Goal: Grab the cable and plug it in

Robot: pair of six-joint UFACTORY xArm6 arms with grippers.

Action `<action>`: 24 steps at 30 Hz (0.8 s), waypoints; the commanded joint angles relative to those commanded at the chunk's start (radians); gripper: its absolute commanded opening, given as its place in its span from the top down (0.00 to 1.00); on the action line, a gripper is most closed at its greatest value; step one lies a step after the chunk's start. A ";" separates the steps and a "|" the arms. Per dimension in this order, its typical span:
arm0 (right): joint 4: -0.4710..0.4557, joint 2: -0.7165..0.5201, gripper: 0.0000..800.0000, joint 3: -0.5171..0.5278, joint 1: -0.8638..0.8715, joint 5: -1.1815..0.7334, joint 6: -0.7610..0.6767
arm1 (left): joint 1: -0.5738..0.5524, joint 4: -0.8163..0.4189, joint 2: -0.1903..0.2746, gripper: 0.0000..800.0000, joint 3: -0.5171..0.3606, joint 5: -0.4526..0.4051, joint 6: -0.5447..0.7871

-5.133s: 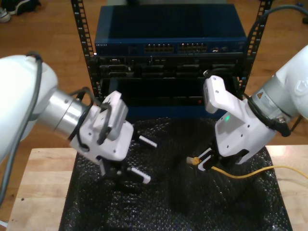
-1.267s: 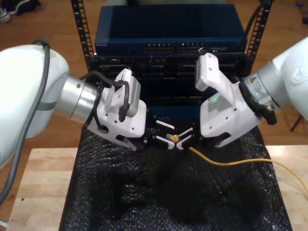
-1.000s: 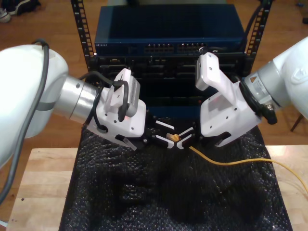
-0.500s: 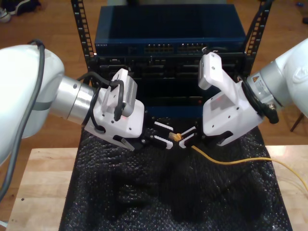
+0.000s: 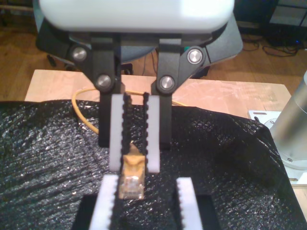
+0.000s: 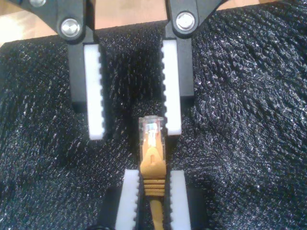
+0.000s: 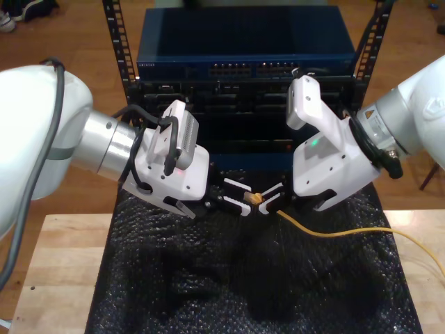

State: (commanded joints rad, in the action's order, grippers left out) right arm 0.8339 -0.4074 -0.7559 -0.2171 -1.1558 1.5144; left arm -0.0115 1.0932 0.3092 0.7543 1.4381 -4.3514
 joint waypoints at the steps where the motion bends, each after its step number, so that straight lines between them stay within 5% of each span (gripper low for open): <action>1: 0.000 0.000 0.99 0.000 0.000 0.000 0.000 | 0.000 0.000 0.000 0.73 0.000 0.000 0.000; 24: 0.002 0.000 0.99 -0.002 0.002 0.000 0.000 | 0.002 0.020 0.000 0.98 -0.014 -0.002 0.008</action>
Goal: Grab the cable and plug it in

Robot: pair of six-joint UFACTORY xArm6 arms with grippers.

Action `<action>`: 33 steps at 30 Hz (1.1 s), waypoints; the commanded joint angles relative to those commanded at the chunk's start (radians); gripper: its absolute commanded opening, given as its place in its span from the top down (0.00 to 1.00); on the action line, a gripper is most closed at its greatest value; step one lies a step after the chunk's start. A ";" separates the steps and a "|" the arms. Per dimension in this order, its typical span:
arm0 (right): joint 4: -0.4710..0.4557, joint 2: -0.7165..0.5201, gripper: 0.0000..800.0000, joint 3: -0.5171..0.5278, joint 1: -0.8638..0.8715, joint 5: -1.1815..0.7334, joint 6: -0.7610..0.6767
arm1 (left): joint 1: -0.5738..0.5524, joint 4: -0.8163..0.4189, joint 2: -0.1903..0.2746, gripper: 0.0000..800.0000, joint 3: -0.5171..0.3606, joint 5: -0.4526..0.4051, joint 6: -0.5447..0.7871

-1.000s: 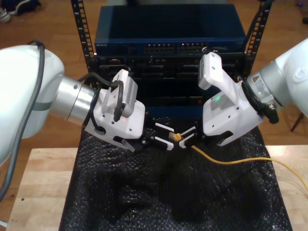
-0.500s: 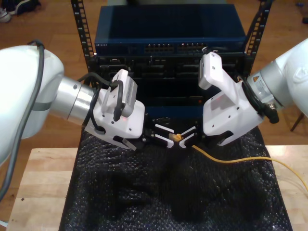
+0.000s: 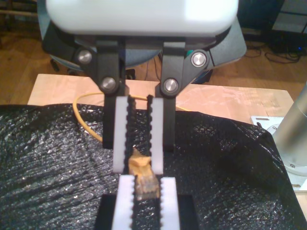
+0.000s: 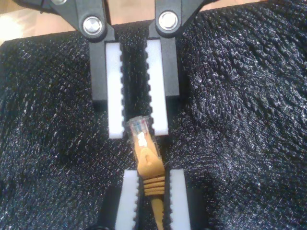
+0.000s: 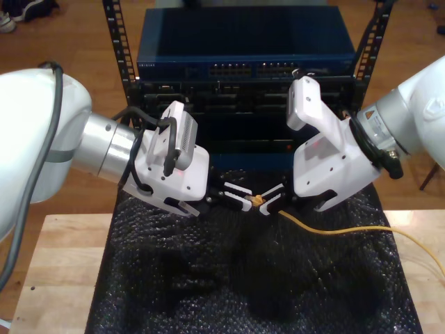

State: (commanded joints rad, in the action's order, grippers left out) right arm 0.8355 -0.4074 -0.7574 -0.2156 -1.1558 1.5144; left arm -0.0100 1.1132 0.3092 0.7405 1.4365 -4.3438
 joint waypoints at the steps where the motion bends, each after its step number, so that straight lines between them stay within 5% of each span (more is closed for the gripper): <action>1: 0.000 0.000 0.95 0.000 0.000 0.000 0.002 | 0.000 0.000 0.000 0.99 0.000 0.000 0.000; 4: -0.002 0.000 0.66 -0.005 -0.005 -0.009 0.005 | 0.000 0.000 0.000 1.00 0.000 0.000 0.000; 16: -0.011 -0.003 0.05 -0.117 0.018 -0.117 0.084 | 0.026 0.025 0.002 1.00 0.006 0.002 -0.002; 33: -0.006 -0.032 0.00 -0.146 0.086 -0.143 0.170 | 0.118 0.163 -0.092 1.00 0.040 0.153 -0.014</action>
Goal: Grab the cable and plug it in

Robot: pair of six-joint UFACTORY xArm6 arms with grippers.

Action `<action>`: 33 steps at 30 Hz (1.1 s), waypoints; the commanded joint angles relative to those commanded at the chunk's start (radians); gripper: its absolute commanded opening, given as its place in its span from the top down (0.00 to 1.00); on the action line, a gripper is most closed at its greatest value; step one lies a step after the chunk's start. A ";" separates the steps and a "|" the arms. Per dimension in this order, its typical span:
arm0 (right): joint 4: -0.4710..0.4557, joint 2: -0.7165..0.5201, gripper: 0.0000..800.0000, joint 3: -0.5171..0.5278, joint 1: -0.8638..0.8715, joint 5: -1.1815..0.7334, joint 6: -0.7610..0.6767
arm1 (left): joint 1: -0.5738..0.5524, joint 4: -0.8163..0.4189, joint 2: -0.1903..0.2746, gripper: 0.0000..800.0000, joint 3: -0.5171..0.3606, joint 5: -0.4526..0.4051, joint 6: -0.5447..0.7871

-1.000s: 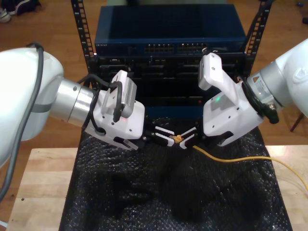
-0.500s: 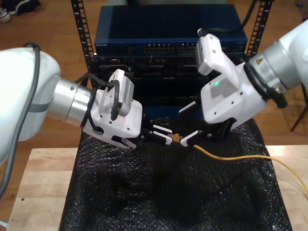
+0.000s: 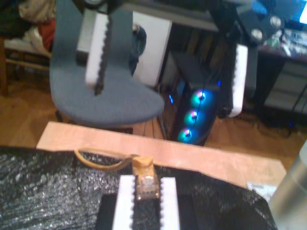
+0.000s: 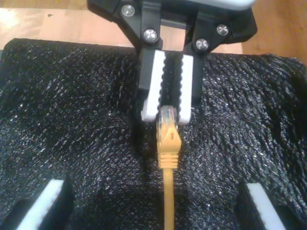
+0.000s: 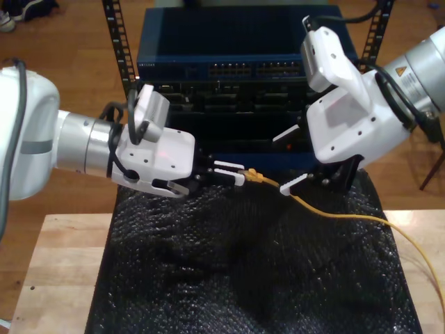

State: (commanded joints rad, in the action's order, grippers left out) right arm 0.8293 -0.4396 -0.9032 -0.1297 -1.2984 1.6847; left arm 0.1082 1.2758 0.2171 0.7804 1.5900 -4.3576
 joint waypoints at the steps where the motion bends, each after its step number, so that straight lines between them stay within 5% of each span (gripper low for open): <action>1: 0.000 -0.020 0.00 0.005 -0.002 0.000 0.006 | 0.000 0.000 -0.002 1.00 0.003 0.005 -0.006; 18: 0.000 -0.138 0.01 0.034 -0.038 0.009 0.137 | 0.126 0.051 -0.163 0.99 0.029 0.267 -0.061; 33: -0.006 -0.160 0.01 0.103 -0.244 0.288 0.235 | 0.147 0.097 -0.206 0.99 0.025 0.413 -0.104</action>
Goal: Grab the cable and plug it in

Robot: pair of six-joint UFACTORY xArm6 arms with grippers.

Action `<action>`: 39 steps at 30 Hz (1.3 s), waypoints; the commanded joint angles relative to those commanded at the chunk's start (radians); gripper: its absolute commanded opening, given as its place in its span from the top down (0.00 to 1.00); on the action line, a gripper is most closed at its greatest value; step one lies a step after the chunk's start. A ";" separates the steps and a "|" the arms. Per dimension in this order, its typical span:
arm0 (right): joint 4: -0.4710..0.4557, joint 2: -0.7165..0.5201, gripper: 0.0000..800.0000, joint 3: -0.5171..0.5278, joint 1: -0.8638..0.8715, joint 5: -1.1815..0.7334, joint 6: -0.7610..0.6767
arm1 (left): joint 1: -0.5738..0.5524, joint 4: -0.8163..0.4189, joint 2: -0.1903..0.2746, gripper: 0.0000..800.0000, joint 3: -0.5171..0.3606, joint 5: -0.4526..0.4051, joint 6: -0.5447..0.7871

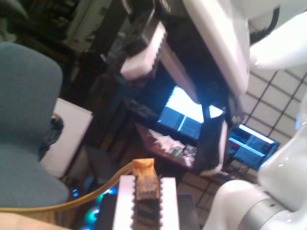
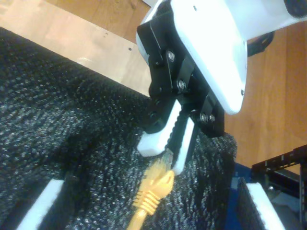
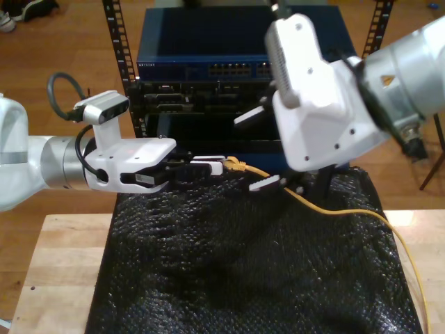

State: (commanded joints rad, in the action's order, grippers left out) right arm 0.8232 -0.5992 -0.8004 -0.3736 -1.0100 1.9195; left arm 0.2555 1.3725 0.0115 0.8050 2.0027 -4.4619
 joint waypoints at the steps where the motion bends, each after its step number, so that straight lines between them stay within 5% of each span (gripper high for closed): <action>1: 0.002 -0.011 0.01 0.008 0.000 0.005 0.009 | 0.003 0.003 -0.008 0.99 0.000 0.003 0.000; 20: 0.006 -0.176 0.05 0.126 -0.003 0.117 0.064 | 0.005 0.005 -0.052 0.99 0.000 0.120 -0.043; 39: 0.009 -0.183 0.12 0.150 -0.095 0.118 0.092 | 0.005 0.040 -0.060 1.00 -0.005 0.161 -0.066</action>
State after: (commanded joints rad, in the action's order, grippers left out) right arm 0.8324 -0.7818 -0.6500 -0.4687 -0.8918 2.0115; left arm 0.2601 1.4124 -0.0483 0.8004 2.1638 -4.5279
